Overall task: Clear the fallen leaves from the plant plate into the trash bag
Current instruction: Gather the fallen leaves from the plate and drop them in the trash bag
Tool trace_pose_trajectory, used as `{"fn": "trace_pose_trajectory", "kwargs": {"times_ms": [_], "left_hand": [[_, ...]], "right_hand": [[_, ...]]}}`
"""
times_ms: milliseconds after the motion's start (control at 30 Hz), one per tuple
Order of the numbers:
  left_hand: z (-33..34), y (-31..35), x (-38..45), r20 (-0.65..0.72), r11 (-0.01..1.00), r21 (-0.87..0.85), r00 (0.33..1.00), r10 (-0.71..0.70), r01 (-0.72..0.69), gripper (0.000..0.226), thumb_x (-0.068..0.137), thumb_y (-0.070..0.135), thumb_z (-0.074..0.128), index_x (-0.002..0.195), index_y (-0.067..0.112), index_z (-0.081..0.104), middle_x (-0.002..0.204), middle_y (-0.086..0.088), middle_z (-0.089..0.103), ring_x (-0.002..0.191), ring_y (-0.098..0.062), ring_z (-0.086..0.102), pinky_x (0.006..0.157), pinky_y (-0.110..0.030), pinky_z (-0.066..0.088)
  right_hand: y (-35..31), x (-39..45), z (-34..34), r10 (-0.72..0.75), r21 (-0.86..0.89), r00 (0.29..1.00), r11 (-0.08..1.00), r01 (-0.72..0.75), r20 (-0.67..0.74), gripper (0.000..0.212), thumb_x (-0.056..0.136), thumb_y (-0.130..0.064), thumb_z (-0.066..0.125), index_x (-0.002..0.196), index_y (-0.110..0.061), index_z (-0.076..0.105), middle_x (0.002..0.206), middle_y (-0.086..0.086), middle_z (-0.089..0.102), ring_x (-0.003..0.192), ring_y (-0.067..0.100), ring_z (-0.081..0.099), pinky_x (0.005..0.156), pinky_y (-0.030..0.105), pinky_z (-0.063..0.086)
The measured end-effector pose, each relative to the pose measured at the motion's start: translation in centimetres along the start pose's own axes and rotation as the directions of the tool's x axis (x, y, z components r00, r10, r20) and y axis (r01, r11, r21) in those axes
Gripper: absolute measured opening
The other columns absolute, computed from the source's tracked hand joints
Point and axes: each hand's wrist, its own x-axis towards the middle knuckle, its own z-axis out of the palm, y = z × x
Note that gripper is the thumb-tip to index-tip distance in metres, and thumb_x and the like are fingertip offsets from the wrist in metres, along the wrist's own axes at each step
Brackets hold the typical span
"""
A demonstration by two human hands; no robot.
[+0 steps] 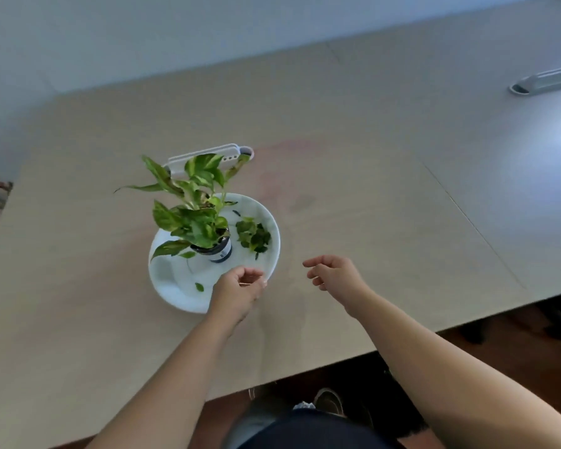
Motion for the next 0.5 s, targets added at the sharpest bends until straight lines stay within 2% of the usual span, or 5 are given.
{"fn": "trace_pose_trajectory", "kwargs": {"times_ms": [67, 167, 333, 400, 500], "left_hand": [[-2.6, -1.3, 0.9, -0.093, 0.984, 0.175, 0.995, 0.030, -0.014, 0.012, 0.083, 0.022, 0.069, 0.094, 0.022, 0.070, 0.092, 0.005, 0.069, 0.081, -0.011, 0.062, 0.066, -0.019, 0.048], [-5.8, -3.7, 2.6, -0.097, 0.884, 0.467, 0.992, 0.077, -0.023, 0.026, 0.082, 0.018, 0.065, 0.108, 0.020, 0.068, 0.109, 0.000, 0.062, 0.094, -0.014, 0.057, 0.081, -0.022, 0.044], [-7.2, -4.9, 3.8, 0.006, 0.704, 0.709, 0.999, 0.048, -0.038, 0.038, 0.084, 0.022, 0.059, 0.122, 0.018, 0.060, 0.119, -0.006, 0.054, 0.113, -0.026, 0.053, 0.095, -0.032, 0.043], [-6.6, -4.2, 3.3, 0.046, 0.650, 0.754, 0.994, 0.100, -0.100, 0.037, 0.086, 0.023, 0.056, 0.123, 0.018, 0.058, 0.119, -0.005, 0.055, 0.109, -0.029, 0.052, 0.095, -0.033, 0.039], [-10.0, -7.4, 4.7, 0.007, 0.662, 0.749, 0.999, 0.031, -0.026, 0.034, 0.087, 0.022, 0.053, 0.119, 0.017, 0.060, 0.116, -0.005, 0.055, 0.103, -0.032, 0.049, 0.093, -0.034, 0.039]], "right_hand": [[-0.9, 0.6, 1.7, -0.048, -0.203, 0.997, 0.977, 0.058, 0.056, 0.030, 0.087, -0.013, 0.047, 0.095, -0.026, 0.073, 0.081, -0.004, 0.065, 0.071, 0.014, 0.057, 0.063, 0.024, 0.047], [-2.3, 1.3, 4.1, -0.152, -0.435, 0.978, 0.878, 0.200, 0.143, 0.031, 0.091, -0.017, 0.046, 0.107, -0.026, 0.071, 0.095, -0.005, 0.064, 0.072, 0.012, 0.058, 0.059, 0.021, 0.045], [-3.6, 3.6, 5.5, -0.299, -0.684, 0.914, 0.607, 0.404, 0.273, 0.041, 0.088, -0.009, 0.043, 0.120, -0.020, 0.066, 0.132, -0.003, 0.055, 0.109, 0.021, 0.057, 0.090, 0.029, 0.048], [-3.7, 4.0, 5.3, -0.243, -0.749, 0.905, 0.507, 0.426, 0.350, 0.047, 0.088, -0.008, 0.042, 0.131, -0.020, 0.058, 0.143, -0.003, 0.044, 0.122, 0.025, 0.051, 0.097, 0.034, 0.047], [-5.9, 6.9, 12.1, -0.082, -0.820, 0.870, 0.303, 0.486, 0.486, 0.058, 0.088, -0.008, 0.041, 0.144, -0.021, 0.042, 0.151, 0.001, 0.034, 0.134, 0.029, 0.039, 0.109, 0.038, 0.037]]}}
